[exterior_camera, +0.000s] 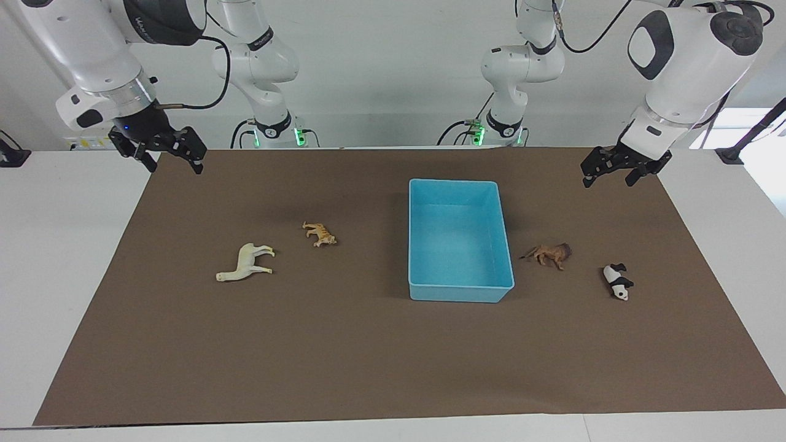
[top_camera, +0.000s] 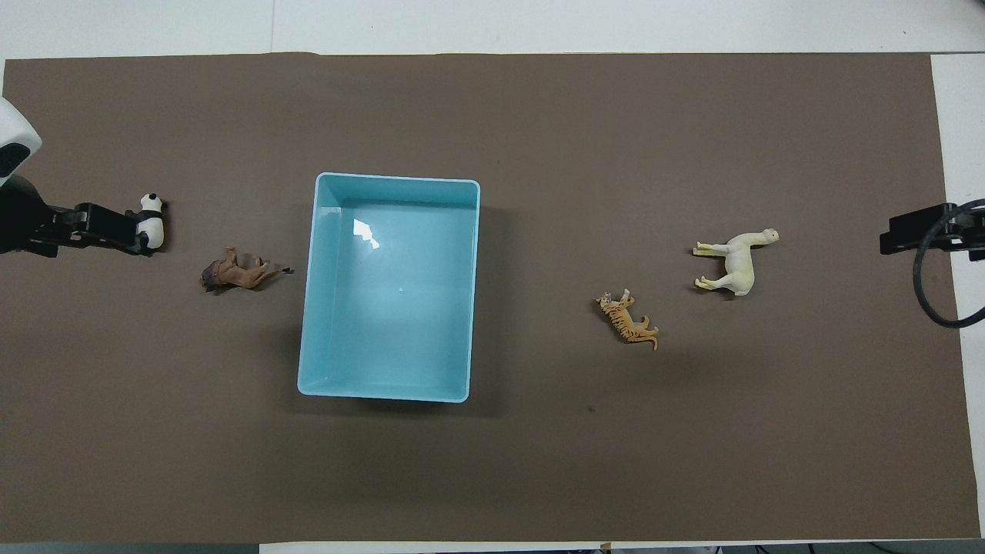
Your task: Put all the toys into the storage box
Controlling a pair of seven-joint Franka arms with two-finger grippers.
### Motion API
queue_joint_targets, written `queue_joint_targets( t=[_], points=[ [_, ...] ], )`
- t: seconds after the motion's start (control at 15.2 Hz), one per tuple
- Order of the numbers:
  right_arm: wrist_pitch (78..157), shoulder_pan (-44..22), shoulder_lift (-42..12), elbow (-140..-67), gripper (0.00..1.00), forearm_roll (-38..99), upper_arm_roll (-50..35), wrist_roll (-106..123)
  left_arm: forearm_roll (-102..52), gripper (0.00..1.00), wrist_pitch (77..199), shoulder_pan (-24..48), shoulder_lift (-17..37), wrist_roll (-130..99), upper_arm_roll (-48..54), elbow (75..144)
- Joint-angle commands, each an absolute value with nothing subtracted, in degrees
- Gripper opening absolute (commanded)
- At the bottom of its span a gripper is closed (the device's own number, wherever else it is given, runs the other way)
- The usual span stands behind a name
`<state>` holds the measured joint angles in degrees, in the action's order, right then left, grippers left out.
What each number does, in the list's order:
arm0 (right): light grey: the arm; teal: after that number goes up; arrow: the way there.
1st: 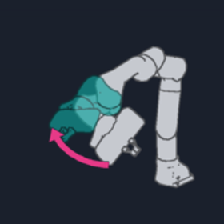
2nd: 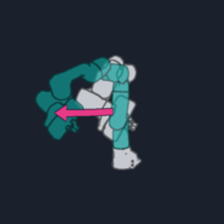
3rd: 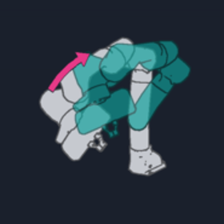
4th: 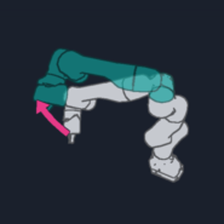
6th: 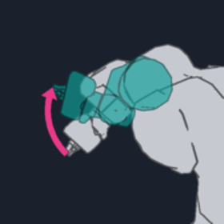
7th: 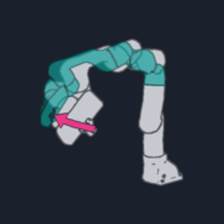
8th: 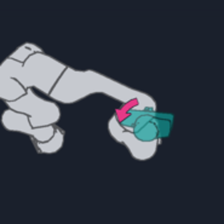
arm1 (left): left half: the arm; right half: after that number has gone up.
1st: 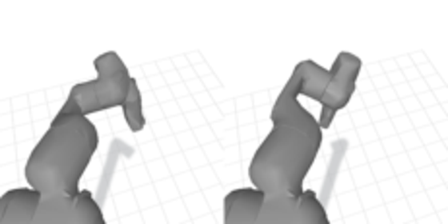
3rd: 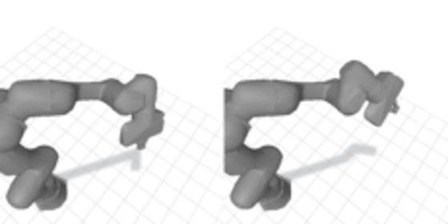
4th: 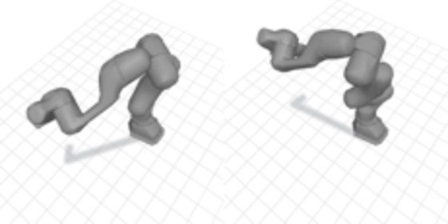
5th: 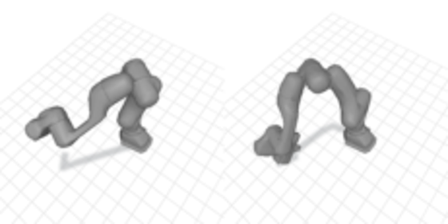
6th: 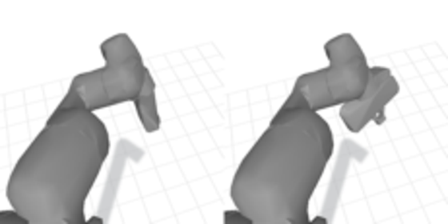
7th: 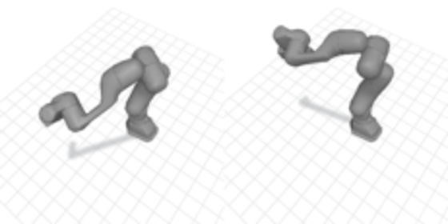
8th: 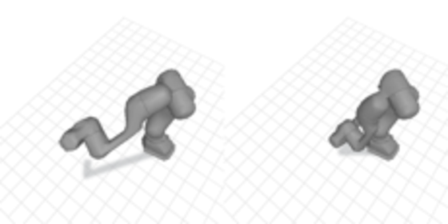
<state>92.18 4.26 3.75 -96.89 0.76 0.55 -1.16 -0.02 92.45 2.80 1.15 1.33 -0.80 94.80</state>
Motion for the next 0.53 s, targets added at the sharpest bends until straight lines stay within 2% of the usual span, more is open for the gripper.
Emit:
queue_joint_targets(
  t=[0.0,0.46],
  points=[
    [91.1,5.3,4.1,-96.6,1.00,0.8,0.1,-0.2,1.1,1.00,92.5,3.3,0.4,0.4,-1.2,95.4],
    [90.9,5.3,4.2,-96.7,1.00,0.7,0.1,-0.2,1.1,1.00,92.4,3.5,0.3,0.4,-1.1,95.6]
  ],
)
